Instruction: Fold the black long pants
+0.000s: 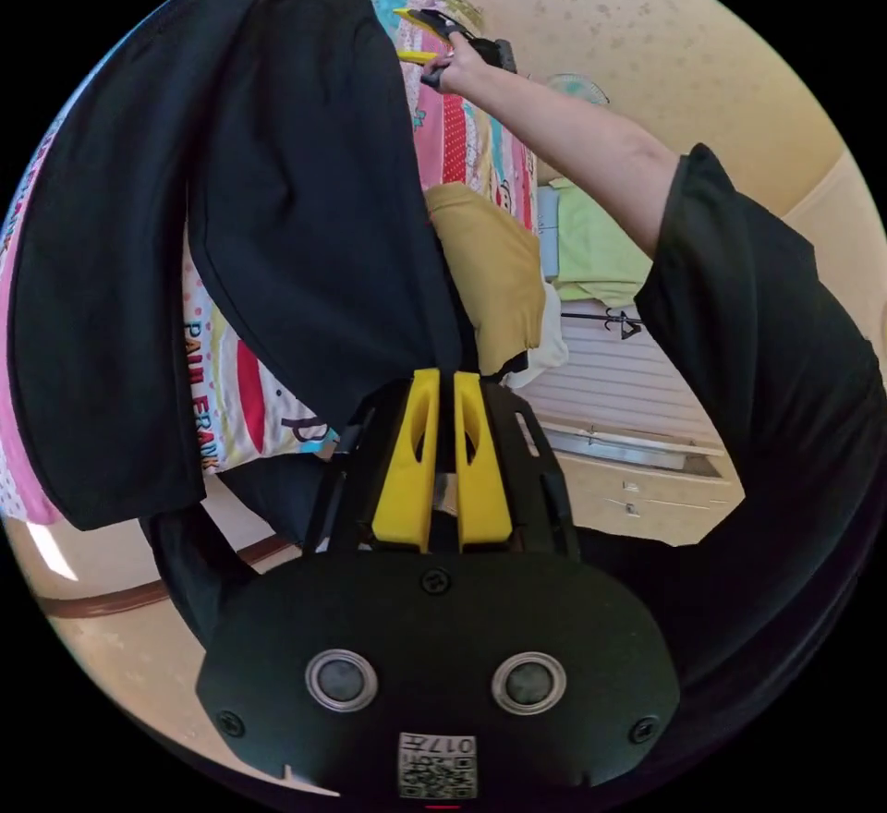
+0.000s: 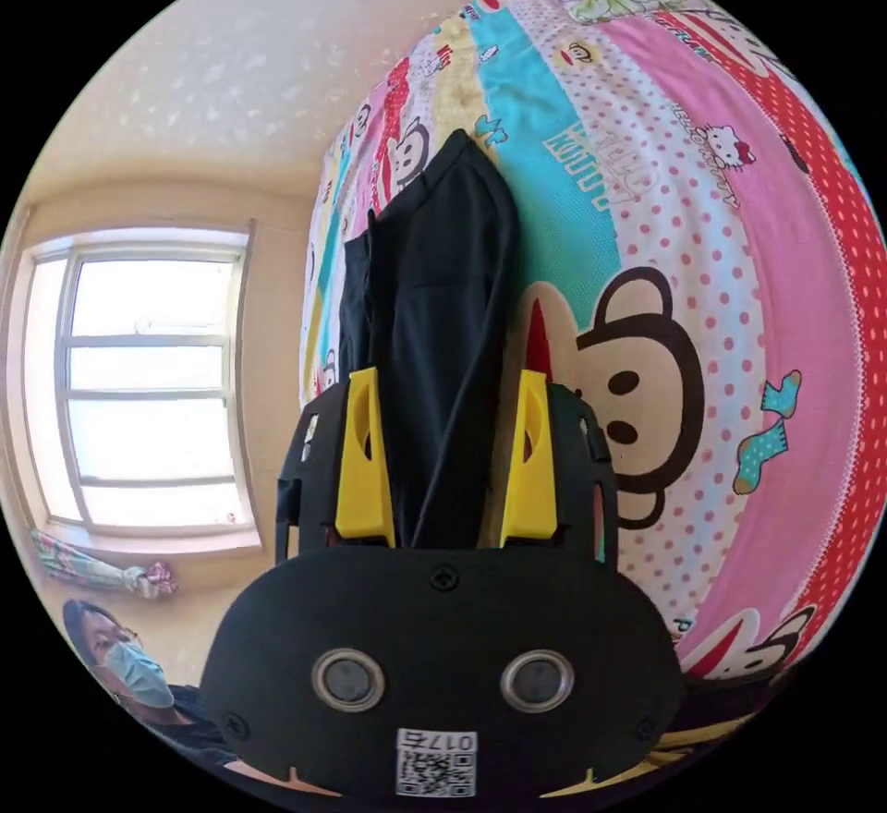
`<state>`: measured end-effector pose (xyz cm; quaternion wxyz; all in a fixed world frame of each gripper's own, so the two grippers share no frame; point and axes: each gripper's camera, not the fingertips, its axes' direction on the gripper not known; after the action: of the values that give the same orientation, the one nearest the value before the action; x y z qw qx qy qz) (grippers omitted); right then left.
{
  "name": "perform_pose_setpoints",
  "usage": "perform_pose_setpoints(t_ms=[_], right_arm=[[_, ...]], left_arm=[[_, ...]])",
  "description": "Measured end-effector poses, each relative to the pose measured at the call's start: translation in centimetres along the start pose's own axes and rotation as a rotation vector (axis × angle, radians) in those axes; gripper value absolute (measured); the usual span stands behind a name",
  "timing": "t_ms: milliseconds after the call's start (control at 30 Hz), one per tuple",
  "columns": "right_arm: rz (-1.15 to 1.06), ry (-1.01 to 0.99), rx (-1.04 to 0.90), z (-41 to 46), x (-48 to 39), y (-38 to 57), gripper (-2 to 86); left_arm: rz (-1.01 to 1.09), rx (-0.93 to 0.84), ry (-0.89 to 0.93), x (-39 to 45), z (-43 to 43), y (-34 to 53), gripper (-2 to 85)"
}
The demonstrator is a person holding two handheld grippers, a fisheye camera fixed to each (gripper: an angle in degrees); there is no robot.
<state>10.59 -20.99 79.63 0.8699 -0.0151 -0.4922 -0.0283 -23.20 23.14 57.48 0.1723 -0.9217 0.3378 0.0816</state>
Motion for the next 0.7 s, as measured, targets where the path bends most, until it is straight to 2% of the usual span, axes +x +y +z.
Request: perform_pose_setpoints(t_ms=[67, 100, 200, 267, 300, 367, 400, 500, 567, 700], right_arm=[[0.100, 0.063, -0.031, 2.5, 0.1, -1.0, 8.8], [0.087, 0.063, -0.014, 2.7, -0.4, -1.1, 6.8], [-0.053, 0.048, 0.113, 3.0, -5.1, -0.3, 3.4], [-0.159, -0.097, 0.122, 4.7, -9.5, -0.1, 3.0], [-0.175, -0.157, 0.112, 5.3, -10.4, -0.1, 2.9], [-0.231, -0.359, 0.049, 9.0, -14.1, -0.5, 3.0], [-0.247, -0.380, 0.024, 10.3, -15.1, -0.6, 3.0], [-0.349, -0.277, -0.113, 18.3, -20.2, -0.3, 3.4], [-0.297, -0.153, -0.205, 25.0, -21.1, 0.8, 4.0], [-0.350, -0.281, -0.298, 29.7, -21.9, 3.8, 4.0]], left_arm=[[-0.016, 0.030, 0.158, -2.2, -2.3, 0.2, 1.2], [-0.025, 0.030, 0.208, -2.9, -2.8, 0.2, 1.2], [-0.143, 0.107, 0.547, -7.5, -6.9, 1.5, 1.2], [-0.246, 0.219, 0.862, -11.8, -10.7, 4.1, 1.1], [-0.262, 0.247, 0.897, -12.6, -11.8, 4.8, 1.1], [-0.348, 0.326, 0.874, -15.8, -15.6, 7.9, 1.0], [-0.374, 0.346, 0.861, -16.5, -16.4, 8.6, 1.0], [-0.480, 0.423, 0.807, -20.1, -19.2, 11.2, 1.1], [-0.565, 0.451, 0.681, -22.5, -20.6, 12.5, 1.3], [-0.595, 0.400, 0.524, -24.8, -21.8, 13.1, 2.1]])
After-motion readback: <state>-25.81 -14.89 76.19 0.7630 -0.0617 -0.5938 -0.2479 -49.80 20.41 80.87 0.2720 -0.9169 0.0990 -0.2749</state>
